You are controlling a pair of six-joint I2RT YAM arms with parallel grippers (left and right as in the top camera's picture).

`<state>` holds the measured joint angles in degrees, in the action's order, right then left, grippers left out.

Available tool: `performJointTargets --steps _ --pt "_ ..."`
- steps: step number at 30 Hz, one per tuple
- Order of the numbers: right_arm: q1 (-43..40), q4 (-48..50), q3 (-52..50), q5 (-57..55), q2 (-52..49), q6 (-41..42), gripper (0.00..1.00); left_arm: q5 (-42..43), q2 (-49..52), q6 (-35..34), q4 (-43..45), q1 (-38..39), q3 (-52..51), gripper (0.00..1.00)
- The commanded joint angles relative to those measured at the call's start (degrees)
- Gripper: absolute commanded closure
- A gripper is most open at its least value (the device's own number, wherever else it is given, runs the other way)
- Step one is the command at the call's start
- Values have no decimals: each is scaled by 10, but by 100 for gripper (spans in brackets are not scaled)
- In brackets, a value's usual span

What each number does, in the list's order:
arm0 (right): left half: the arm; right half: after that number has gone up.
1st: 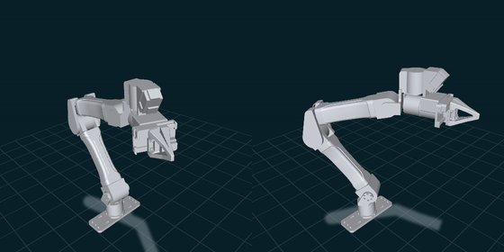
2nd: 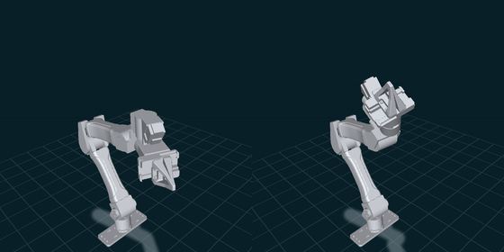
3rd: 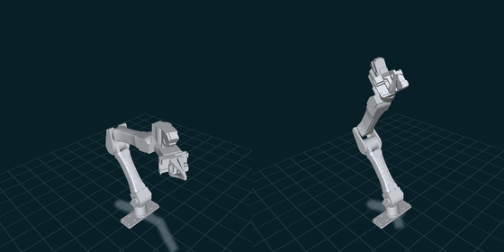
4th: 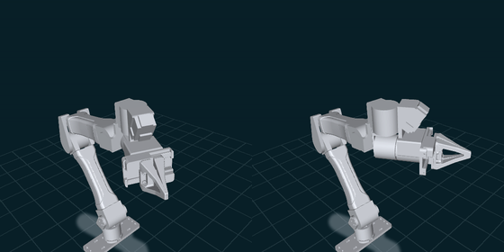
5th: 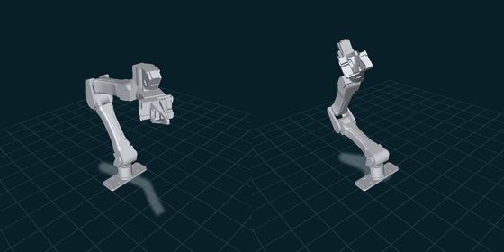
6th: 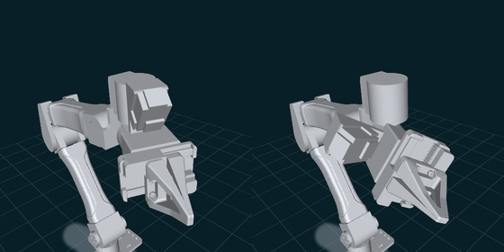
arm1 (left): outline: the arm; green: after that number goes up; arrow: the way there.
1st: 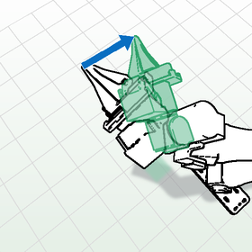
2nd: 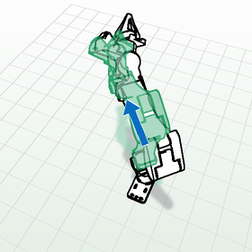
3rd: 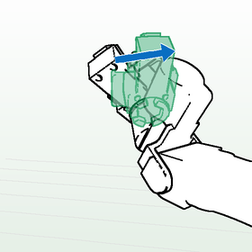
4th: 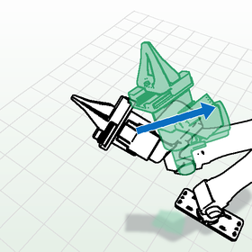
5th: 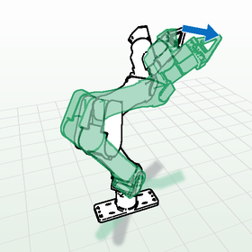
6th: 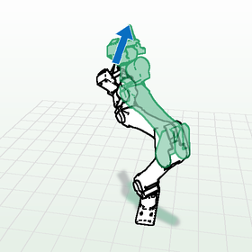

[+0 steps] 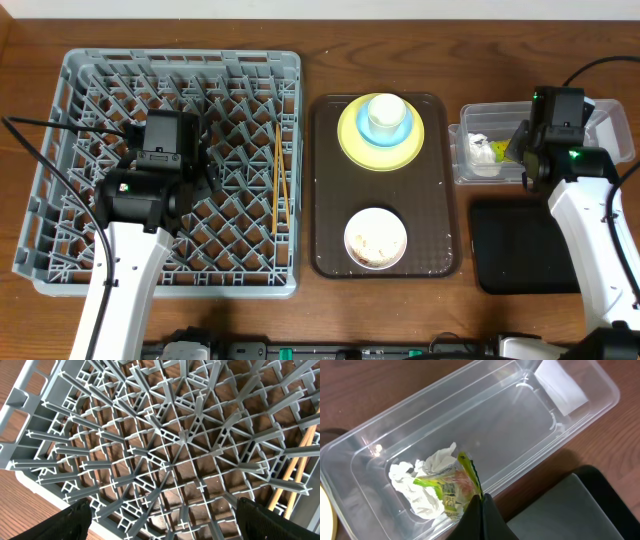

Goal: Sort waste into correct bins and load items into the dishwasher rack
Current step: 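Drop the snack wrapper into the clear bin with the right gripper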

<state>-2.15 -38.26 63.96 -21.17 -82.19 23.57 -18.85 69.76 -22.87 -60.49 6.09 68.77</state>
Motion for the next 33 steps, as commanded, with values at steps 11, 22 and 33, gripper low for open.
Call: performJointTargets --steps 11,22,33 --pt "-12 5 -3 54 -59 -5 90 -12 1 -3 -3 -2 -3 7" --pt "-12 3 -3 54 -61 -5 7 -12 1 -3 -3 -2 -3 7" --pt "-12 -14 0 113 -41 -79 1 -12 1 -3 -3 -2 -3 7"
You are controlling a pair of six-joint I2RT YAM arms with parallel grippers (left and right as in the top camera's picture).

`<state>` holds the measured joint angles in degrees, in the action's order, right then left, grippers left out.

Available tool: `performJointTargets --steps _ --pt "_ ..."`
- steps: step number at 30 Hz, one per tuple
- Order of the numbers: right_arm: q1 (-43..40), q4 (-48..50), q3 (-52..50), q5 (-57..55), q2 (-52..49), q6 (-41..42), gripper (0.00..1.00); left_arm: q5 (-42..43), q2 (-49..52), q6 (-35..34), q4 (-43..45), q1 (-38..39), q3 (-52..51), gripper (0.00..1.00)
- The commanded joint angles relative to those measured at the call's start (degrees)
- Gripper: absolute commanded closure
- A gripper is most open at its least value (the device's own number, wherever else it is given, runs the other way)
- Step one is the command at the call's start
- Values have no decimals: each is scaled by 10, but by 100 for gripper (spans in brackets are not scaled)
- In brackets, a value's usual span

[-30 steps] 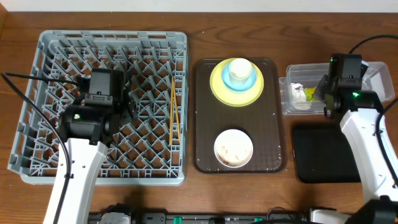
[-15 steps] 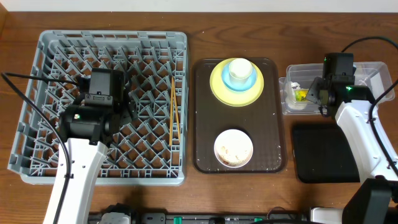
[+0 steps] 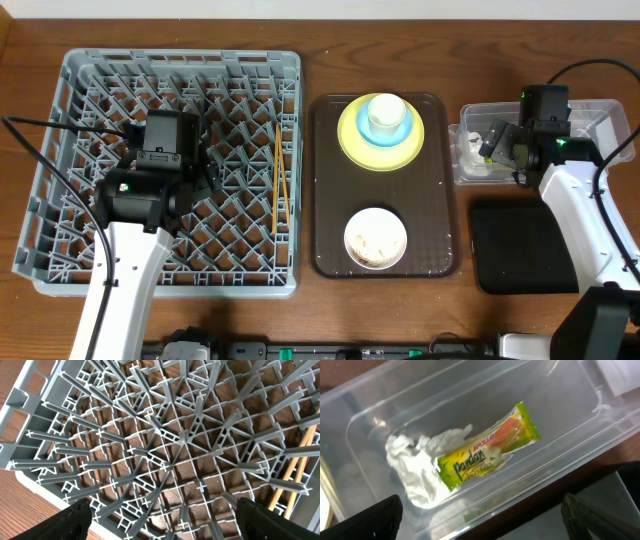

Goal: Sort waste into correct bins and load items into the dishwasher rack
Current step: 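Drop the snack wrapper into the clear bin with the right gripper, then reach the right gripper down to the pink bowl's rim on the tray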

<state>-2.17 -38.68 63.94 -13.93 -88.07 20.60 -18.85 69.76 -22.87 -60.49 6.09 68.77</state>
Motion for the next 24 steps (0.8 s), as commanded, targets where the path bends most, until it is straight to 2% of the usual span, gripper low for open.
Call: performJointTargets --steps 1,4,8,10,12,13,15,16,24 --pt "-11 -14 1 56 26 -56 1 -12 1 -3 -3 -2 -3 7" --pt "-11 -22 1 115 66 -61 4 -12 1 -3 -3 -2 -3 7" --pt "-11 -23 1 225 123 -77 15 -12 1 -3 -3 -2 -3 7" --pt "-7 -28 1 281 146 -77 24 -12 1 -3 -3 -2 -3 7" --pt "5 -40 1 329 163 -77 37 -12 1 -3 -3 -2 -3 7" --pt "13 -47 1 342 167 -77 51 -12 1 -3 -3 -2 -3 7" --pt "33 -69 1 357 170 -77 90 -12 1 -3 -3 -2 -3 7" --pt "47 -82 0 357 169 -76 99 -12 1 -3 -3 -2 -3 7" --pt "202 -111 -19 356 156 -76 99 -12 1 -3 -3 -2 -3 7"
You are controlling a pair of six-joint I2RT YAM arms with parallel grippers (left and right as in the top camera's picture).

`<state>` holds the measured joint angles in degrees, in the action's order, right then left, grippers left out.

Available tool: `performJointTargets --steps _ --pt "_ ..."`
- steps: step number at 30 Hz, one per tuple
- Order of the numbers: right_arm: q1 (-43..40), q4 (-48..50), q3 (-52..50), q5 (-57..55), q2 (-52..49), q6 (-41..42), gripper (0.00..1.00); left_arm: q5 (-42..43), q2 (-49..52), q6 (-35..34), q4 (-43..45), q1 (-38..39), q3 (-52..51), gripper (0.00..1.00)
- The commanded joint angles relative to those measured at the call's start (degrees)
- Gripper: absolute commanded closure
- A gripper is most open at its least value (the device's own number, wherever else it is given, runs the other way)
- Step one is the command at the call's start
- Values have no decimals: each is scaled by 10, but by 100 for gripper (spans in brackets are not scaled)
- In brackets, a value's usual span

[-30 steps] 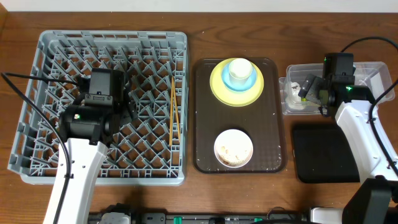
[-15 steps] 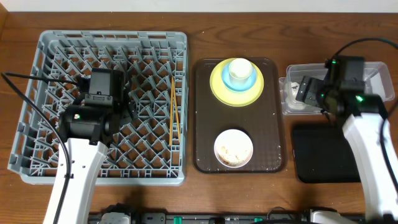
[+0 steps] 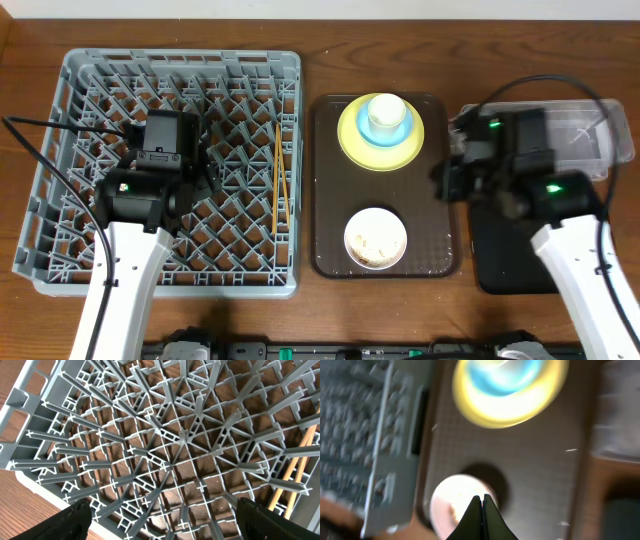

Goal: Sort waste into correct bins and load items into the dishwasher rack
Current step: 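Reach the right gripper down to the pink bowl's rim on the tray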

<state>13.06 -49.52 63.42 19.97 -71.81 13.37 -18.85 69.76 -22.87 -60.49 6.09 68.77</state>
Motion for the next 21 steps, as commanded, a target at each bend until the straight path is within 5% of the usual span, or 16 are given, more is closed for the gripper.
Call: performJointTargets --steps 1,7,21 --pt "70 -1 -18 17 -9 -3 99 -12 1 -3 -3 -2 -3 7" --pt "198 26 -56 10 -38 6 97 -12 1 -3 -3 -2 -3 7" --pt "416 128 -146 -59 -157 169 98 -12 1 -3 -3 -2 -3 7"
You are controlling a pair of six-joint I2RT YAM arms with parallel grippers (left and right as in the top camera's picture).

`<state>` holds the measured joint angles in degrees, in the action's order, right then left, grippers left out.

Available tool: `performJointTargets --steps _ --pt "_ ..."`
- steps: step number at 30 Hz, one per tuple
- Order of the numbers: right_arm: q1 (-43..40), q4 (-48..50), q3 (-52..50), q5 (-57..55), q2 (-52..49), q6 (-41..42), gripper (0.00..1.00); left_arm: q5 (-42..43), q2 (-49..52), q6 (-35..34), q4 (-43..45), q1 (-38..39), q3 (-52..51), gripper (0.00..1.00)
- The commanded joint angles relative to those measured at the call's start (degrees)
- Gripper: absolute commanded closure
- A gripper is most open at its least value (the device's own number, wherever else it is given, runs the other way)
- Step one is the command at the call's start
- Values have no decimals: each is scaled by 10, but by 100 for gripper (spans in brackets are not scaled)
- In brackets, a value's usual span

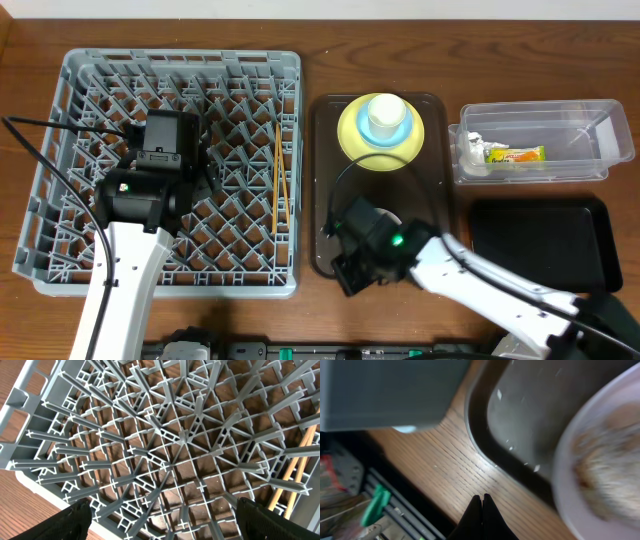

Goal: Sort waste into correct bins and load items into the dishwasher rack
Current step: 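Reach the right gripper down to the pink bowl's rim on the tray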

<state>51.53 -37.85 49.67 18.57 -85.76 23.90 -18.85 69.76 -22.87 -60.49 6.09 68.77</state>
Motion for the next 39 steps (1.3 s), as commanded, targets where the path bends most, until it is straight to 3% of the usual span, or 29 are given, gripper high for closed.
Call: performJointTargets --steps 1,7,17,29,39 --pt "40 17 -9 -52 -23 75 98 -12 1 -3 -3 -2 -3 7" --pt "89 48 -9 -81 -31 93 96 -12 1 -3 -3 -2 -3 7" --pt "72 47 -8 -120 -31 93 87 -12 1 -3 -3 -2 -3 7" --pt "40 31 -8 -185 -31 100 93 -12 1 -3 -3 -2 -3 7" --pt "30 -4 -8 -286 -31 138 91 -12 1 -3 -3 -2 -3 7"
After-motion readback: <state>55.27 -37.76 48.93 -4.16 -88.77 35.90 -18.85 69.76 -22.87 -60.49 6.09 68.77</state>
